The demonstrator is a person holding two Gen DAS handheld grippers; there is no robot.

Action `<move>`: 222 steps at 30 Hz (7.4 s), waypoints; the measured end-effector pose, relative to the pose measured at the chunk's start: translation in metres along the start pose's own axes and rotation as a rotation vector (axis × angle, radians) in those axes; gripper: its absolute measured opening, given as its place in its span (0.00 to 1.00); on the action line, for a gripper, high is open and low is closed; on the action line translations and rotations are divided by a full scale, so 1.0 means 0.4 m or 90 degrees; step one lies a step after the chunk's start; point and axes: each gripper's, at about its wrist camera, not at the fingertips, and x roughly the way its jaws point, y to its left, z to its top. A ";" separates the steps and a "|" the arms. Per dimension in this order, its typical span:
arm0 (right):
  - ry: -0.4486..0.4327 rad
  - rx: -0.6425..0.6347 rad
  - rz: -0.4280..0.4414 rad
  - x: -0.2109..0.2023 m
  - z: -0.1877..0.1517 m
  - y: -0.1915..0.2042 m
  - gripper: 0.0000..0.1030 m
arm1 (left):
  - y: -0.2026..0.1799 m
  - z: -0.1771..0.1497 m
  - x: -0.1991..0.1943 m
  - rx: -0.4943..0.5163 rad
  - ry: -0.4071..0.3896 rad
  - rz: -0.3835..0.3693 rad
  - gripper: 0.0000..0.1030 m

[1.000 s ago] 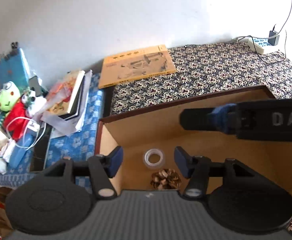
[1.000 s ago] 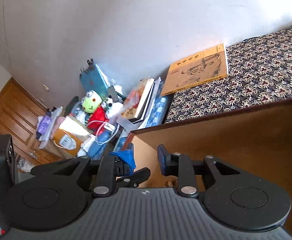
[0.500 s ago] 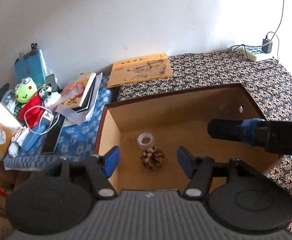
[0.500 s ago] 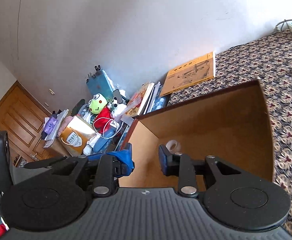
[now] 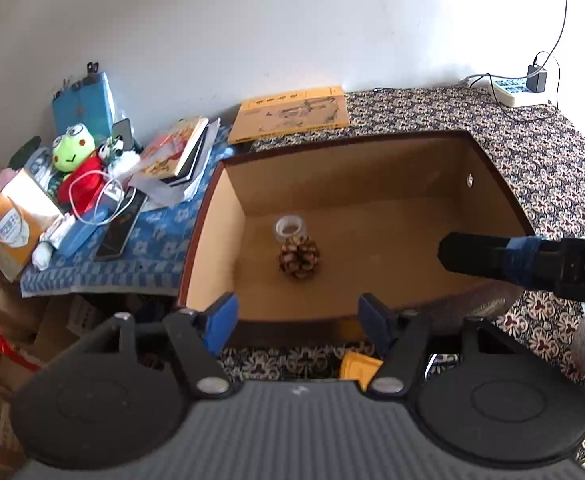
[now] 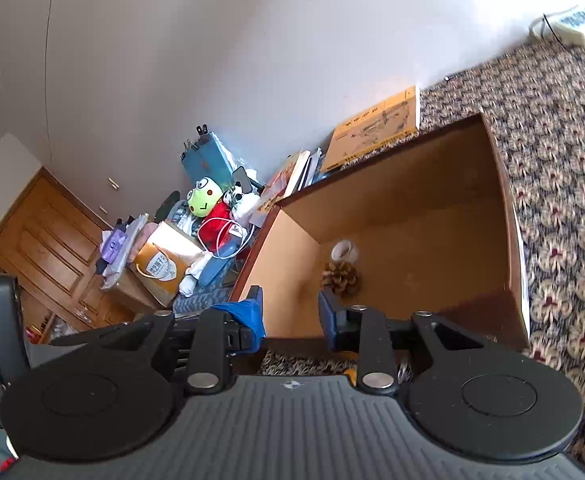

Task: Organize rigid objects
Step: 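Move the right tool out to the orange plastic case, then grasp the orange case with the right tool and lift it, then lower the orange case into the box and open the right tool, then withdraw the open right tool from the box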

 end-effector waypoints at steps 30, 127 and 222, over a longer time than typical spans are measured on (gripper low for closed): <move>0.089 0.082 -0.070 -0.021 -0.121 -0.154 0.12 | 0.033 -0.216 0.130 -0.078 0.117 -0.151 0.68; 0.072 0.001 -0.001 0.152 0.126 -0.062 0.13 | 0.099 0.080 0.130 0.041 -0.109 -0.403 0.62; 0.064 -0.075 -0.099 -0.005 -0.171 -0.017 0.17 | -0.011 -0.170 0.011 -0.082 0.061 -0.007 0.78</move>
